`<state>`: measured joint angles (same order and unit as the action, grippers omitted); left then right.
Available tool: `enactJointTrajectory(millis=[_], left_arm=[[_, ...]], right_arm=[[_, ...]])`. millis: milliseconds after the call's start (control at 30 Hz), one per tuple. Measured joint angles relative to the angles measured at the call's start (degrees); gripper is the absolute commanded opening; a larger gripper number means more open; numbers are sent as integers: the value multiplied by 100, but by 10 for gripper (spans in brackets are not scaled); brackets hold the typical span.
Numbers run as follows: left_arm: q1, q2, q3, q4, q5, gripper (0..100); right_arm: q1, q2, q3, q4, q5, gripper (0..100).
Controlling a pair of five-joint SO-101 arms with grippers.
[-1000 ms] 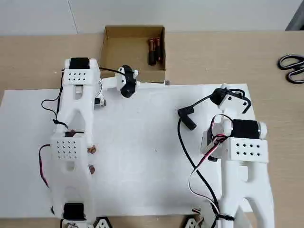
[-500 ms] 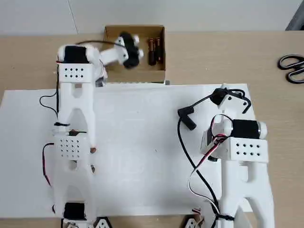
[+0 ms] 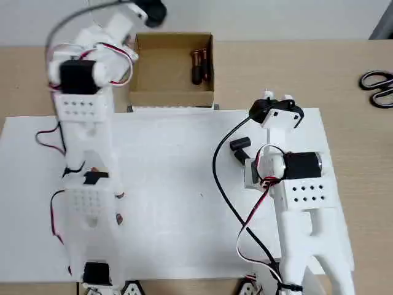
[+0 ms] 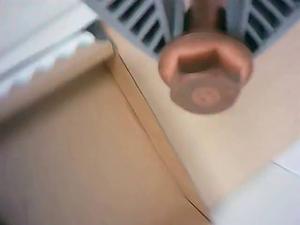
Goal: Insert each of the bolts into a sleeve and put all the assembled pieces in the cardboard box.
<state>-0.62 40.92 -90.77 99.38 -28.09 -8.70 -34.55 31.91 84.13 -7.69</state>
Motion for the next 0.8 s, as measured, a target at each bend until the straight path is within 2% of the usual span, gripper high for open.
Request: enactJointTrajectory(millis=[200,400,800], left_arm=[[0,-1424,1213,0,404,6],[229,-3411,3349,0,510,6],[281,-6760,6848,-62,1890,6]], right_arm=[[-26,-70,0,105,387,4],[-44,-431,0,114,677,4],[-466,-1451,378,-457,712,4]])
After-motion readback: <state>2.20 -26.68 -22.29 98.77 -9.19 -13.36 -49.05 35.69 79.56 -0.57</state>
